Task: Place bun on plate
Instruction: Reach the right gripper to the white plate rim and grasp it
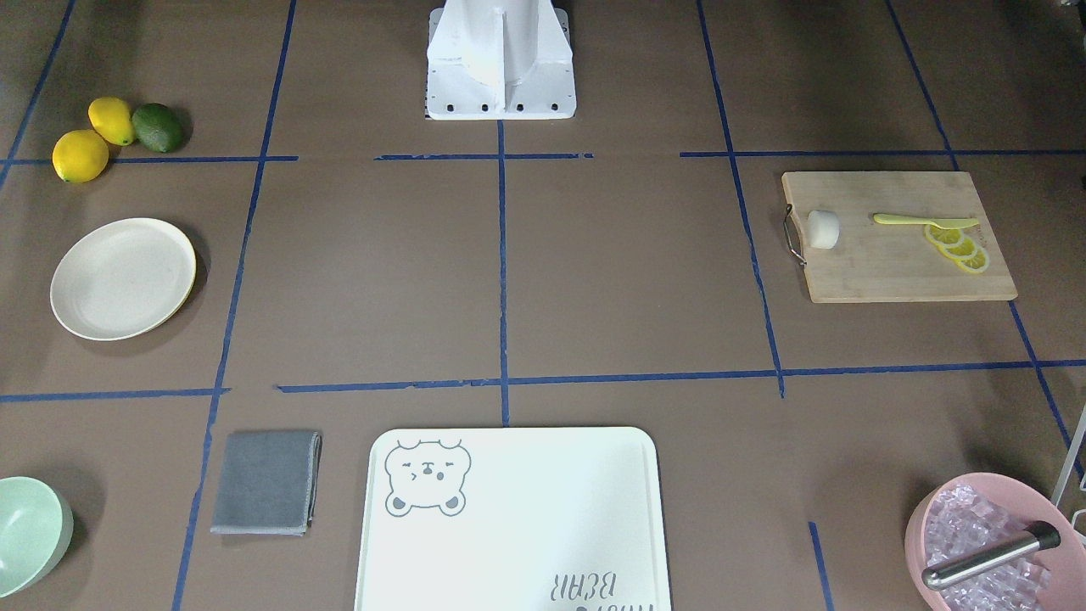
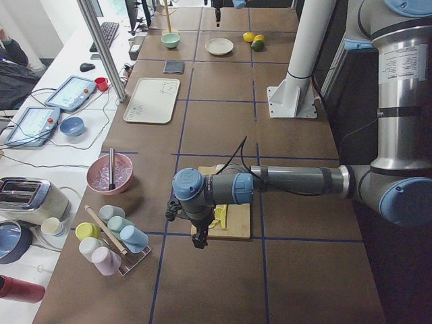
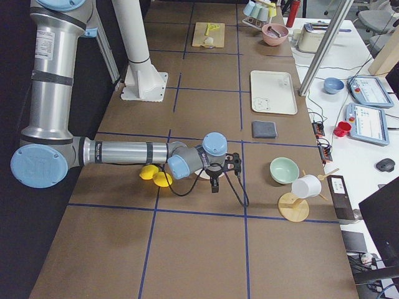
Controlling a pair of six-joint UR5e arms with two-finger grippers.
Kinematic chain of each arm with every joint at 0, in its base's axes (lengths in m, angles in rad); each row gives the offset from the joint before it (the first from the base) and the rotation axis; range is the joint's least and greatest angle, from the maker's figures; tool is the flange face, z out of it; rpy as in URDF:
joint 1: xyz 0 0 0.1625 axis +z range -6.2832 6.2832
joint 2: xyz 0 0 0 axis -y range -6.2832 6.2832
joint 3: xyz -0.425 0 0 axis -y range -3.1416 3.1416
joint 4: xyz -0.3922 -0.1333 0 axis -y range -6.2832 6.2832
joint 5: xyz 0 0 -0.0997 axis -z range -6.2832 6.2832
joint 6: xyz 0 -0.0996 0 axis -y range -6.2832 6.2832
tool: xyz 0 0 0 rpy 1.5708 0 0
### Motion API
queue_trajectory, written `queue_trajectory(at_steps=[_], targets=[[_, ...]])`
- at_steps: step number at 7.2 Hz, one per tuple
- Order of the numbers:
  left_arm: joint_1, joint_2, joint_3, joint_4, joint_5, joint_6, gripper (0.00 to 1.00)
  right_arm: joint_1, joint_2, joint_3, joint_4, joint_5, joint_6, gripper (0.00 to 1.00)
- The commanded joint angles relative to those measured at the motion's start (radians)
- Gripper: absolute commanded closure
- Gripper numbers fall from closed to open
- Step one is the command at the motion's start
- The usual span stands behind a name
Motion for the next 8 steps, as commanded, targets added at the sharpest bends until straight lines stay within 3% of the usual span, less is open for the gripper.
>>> queue_trajectory(at_steps=[1, 3, 4, 5, 6, 7, 8], targets=[[0.000, 0.000, 0.000, 0.000, 0.000, 0.000, 0.00, -0.118, 0.000, -0.037, 0.165, -0.070, 0.196, 0.00], [0.000, 0.000, 0.002, 0.000, 0.001, 0.000, 0.00, -0.182, 0.000, -0.059, 0.169, -0.119, 0.204, 0.01], [0.000, 0.000, 0.000, 0.000, 0.000, 0.000, 0.00, -0.182, 0.000, -0.061, 0.172, -0.119, 0.207, 0.20], [0.000, 0.000, 0.002, 0.000, 0.000, 0.000, 0.00, -0.182, -0.001, -0.066, 0.173, -0.119, 0.206, 0.55], [0.000, 0.000, 0.000, 0.000, 0.000, 0.000, 0.00, -0.182, -0.001, -0.066, 0.173, -0.118, 0.204, 0.79], [0.000, 0.000, 0.000, 0.000, 0.000, 0.000, 0.00, -0.182, 0.000, -0.064, 0.173, -0.115, 0.204, 0.97], [0.000, 0.000, 0.000, 0.000, 0.000, 0.000, 0.00, -0.182, 0.000, -0.060, 0.173, -0.113, 0.204, 0.99]])
